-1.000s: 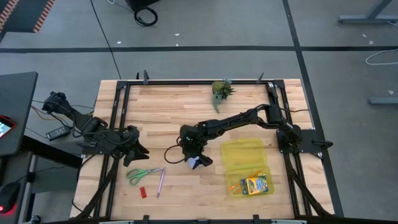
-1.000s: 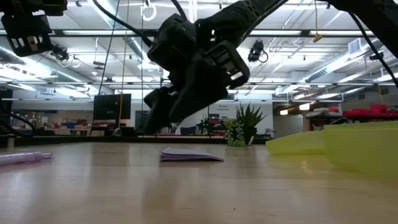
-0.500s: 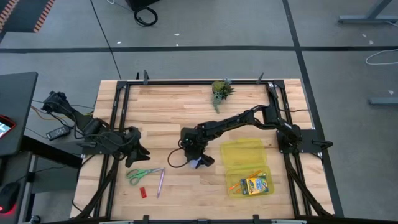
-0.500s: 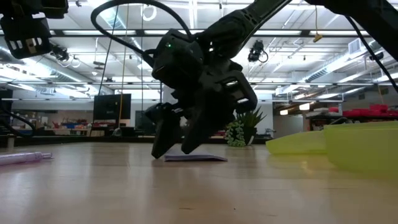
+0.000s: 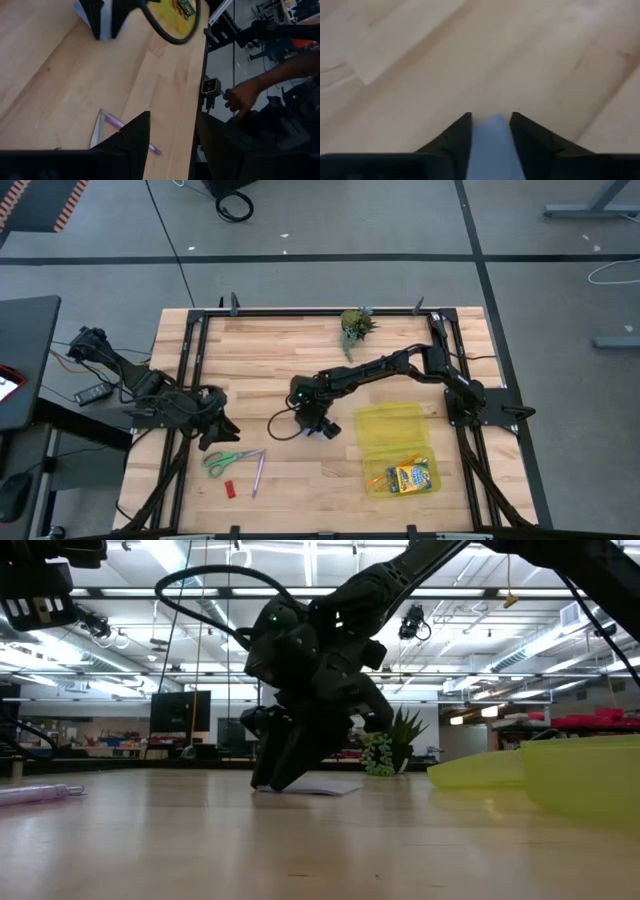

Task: Pack school essentials
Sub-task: Put the white sticky notes into the yellow supply box

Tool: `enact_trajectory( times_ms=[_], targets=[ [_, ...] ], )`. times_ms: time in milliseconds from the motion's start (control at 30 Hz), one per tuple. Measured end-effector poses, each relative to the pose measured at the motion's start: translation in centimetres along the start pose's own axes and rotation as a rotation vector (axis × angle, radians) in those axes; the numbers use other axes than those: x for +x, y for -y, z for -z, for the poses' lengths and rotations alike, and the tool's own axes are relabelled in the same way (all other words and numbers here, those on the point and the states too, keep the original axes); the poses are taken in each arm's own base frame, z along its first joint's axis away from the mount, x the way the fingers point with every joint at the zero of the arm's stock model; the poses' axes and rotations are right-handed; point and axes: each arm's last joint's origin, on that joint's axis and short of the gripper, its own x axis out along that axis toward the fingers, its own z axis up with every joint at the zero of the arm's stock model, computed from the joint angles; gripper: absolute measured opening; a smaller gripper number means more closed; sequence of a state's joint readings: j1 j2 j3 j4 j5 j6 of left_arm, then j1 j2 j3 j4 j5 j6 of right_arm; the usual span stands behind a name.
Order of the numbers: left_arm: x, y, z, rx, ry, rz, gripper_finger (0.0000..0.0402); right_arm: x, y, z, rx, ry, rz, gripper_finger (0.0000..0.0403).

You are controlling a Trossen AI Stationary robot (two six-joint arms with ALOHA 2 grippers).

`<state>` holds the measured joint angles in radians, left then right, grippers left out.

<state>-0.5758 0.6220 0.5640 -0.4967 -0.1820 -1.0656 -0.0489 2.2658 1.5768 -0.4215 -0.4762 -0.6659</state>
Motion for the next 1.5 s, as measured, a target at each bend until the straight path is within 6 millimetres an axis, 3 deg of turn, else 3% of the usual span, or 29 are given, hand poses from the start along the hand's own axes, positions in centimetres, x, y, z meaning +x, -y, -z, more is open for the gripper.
enact_trajectory(
  times_ms=[300, 833, 1100, 1500],
  targets=[
    [0.0, 0.1, -0.1, -0.008, 0.004, 0.015, 0.0172, -0.4, 0.7, 0.7, 0.011, -0.015, 0.020, 0.0011],
    [0.0, 0.1, -0.1, -0.008, 0.003, 0.013, 0.0172, -2.6, 0.0, -0.4, 0.101, -0.043, 0.026, 0.0004],
    [0.0, 0.1, 0.0, -0.002, 0.002, 0.010, 0.0172, -5.6, -1.1, -2.6, 0.096, -0.005, 0.046, 0.0003],
    [0.0, 0.1, 0.0, 0.001, 0.003, 0.012, 0.0172, -6.6, -2.6, -3.3, 0.140, -0.039, 0.002, 0.0003]
  ],
)
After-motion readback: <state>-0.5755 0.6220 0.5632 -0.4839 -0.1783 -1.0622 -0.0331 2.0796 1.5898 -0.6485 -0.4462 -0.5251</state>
